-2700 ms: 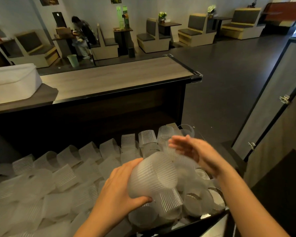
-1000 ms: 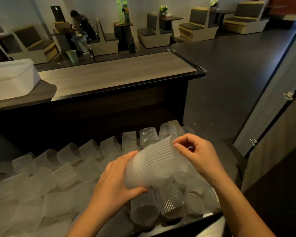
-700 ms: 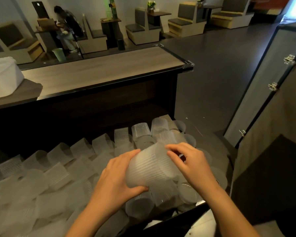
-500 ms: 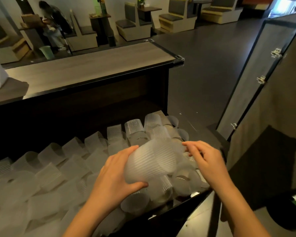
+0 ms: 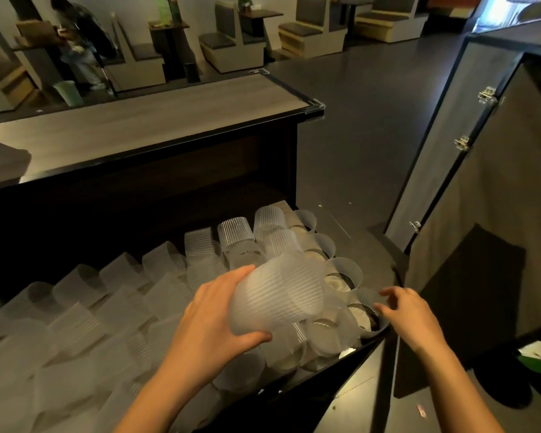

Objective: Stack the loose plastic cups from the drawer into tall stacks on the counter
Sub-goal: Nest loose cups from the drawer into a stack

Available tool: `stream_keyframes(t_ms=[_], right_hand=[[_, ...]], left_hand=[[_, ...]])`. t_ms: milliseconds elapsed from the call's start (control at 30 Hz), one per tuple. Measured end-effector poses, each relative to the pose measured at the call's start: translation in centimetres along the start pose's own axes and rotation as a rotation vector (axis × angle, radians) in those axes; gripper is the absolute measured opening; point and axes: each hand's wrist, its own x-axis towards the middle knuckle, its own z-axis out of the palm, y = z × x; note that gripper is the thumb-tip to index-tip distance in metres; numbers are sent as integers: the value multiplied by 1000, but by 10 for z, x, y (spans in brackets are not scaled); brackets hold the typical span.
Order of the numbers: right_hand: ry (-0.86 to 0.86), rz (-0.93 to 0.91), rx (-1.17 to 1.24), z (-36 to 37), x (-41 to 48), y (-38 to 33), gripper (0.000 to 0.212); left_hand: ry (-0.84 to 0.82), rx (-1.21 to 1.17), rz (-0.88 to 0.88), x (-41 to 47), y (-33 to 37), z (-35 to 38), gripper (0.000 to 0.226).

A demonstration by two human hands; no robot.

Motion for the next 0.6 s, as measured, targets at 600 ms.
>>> stream_keyframes(t_ms=[600], right_hand=[[233, 8, 232, -25, 5, -10, 18]], left_hand=[[17, -2, -5, 4, -2, -1, 75]])
